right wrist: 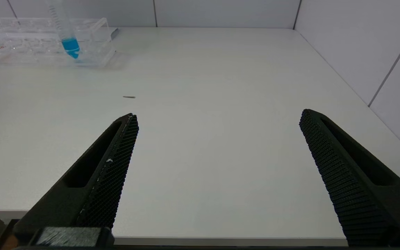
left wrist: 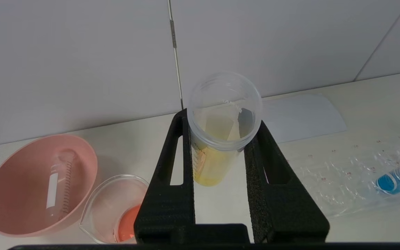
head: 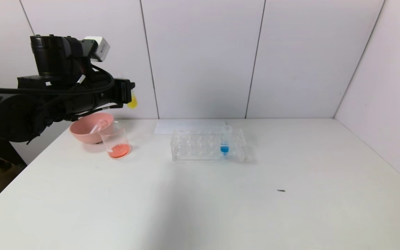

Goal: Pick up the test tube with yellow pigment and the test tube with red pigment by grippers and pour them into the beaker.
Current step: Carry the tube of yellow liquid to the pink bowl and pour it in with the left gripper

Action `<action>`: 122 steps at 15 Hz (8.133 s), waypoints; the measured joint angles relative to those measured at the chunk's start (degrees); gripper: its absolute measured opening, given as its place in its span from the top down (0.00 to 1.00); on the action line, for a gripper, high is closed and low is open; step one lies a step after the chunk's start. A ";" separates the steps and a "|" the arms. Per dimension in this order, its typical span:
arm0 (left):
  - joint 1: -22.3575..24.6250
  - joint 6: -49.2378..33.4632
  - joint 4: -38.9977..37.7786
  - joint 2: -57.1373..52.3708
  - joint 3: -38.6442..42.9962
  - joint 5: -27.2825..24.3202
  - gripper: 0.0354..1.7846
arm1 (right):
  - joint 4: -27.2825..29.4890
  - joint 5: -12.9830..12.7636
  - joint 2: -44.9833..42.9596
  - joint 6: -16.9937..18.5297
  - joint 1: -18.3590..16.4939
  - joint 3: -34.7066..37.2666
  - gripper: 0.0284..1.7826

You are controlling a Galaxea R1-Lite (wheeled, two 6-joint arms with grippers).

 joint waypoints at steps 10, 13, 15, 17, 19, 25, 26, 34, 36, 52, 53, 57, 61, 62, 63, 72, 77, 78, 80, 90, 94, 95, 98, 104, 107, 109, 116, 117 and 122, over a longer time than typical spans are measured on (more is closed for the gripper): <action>4.66 -0.38 0.02 2.15 -1.24 -0.55 0.77 | 0.02 0.00 0.00 0.00 0.02 0.00 0.05; 6.16 -0.38 0.02 2.15 -0.80 -0.71 0.77 | 0.02 0.00 0.00 0.00 -0.02 0.00 0.05; 6.88 -0.13 0.02 2.12 -0.49 -0.63 0.77 | 0.02 0.00 0.00 0.00 0.00 0.00 0.05; 7.19 -0.07 -0.55 2.08 0.06 -0.63 0.77 | 0.00 0.00 0.00 0.00 0.02 0.00 0.05; 7.31 -0.09 -0.74 2.04 0.91 -0.60 0.77 | 0.00 0.02 0.00 0.00 0.02 0.00 0.05; 9.46 0.02 -2.80 1.67 3.15 -0.57 0.77 | 0.00 0.00 0.00 0.00 0.00 0.00 0.05; 9.87 0.04 -2.80 1.60 3.25 -0.57 0.77 | 0.02 0.00 0.00 0.00 0.05 0.00 0.05; 14.48 0.11 -2.71 0.40 5.44 -2.63 0.77 | 0.00 0.02 0.00 0.00 0.02 0.00 0.05; 15.63 0.21 -2.60 0.16 6.03 -2.66 0.77 | 0.00 0.00 0.00 0.00 0.05 0.00 0.05; 22.89 6.17 -1.90 -0.09 8.50 -7.64 0.77 | 0.02 0.00 0.00 0.00 -0.02 0.00 0.05; 23.09 6.17 -1.90 -0.01 8.57 -7.90 0.77 | 0.00 0.00 0.00 0.00 -0.02 0.00 0.05; 23.75 6.30 -1.96 0.18 8.72 -8.28 0.77 | 0.00 0.00 0.00 -0.02 0.00 0.00 0.05; 23.89 6.47 -2.01 0.24 8.85 -8.56 0.77 | 0.00 0.00 0.00 0.00 0.02 0.00 0.05; 23.94 6.74 -1.96 0.27 8.96 -8.56 0.77 | 0.00 0.00 0.00 0.00 0.00 0.00 0.05; 23.94 7.07 -1.96 0.30 9.02 -8.56 0.77 | 0.02 0.00 0.00 -0.02 0.00 0.00 0.05; 24.33 12.95 1.99 1.29 7.14 -10.74 0.77 | 0.02 0.00 0.00 0.00 -0.02 0.00 0.05; 24.59 16.14 4.49 1.57 5.77 -13.24 0.77 | 0.00 0.00 0.00 -0.02 0.00 0.00 0.05; 24.81 16.81 6.14 1.57 5.22 -13.69 0.77 | 0.00 0.00 0.00 0.00 0.00 0.00 0.05; 25.55 19.72 8.55 1.57 4.24 -14.24 0.77 | 0.02 0.00 0.00 0.00 0.00 0.00 0.05; 26.21 24.09 17.99 2.23 0.11 -14.42 0.77 | 0.02 0.00 0.00 -0.02 0.02 0.00 0.05; 26.08 26.23 19.19 2.73 -0.17 -14.42 0.77 | 0.02 0.00 0.00 0.00 0.00 0.00 0.05; 26.06 26.37 20.21 2.83 -0.57 -14.42 0.77 | 0.00 0.00 0.00 -0.02 0.00 0.00 0.05; 26.06 27.17 23.63 3.24 -2.15 -15.34 0.77 | 0.02 0.00 0.00 0.00 0.02 0.00 0.05; 26.19 29.67 25.10 3.91 -3.72 -18.02 0.77 | 0.00 0.00 0.00 0.00 0.02 0.00 0.05; 26.30 31.16 27.49 4.02 -4.90 -18.12 0.77 | 0.00 0.02 0.00 0.00 0.00 0.00 0.05; 26.34 32.60 27.92 4.13 -5.49 -18.13 0.77 | 0.02 0.00 0.00 0.00 0.00 0.00 0.05; 27.28 37.01 31.71 4.55 -7.33 -18.53 0.77 | 0.00 0.00 0.00 0.00 0.00 0.00 0.05; 27.44 37.78 32.55 4.73 -7.74 -18.59 0.77 | 0.02 0.00 0.00 0.00 0.00 0.00 0.05; 27.64 41.17 35.41 5.40 -10.01 -18.57 0.77 | 0.00 0.00 0.00 0.00 0.02 0.00 0.05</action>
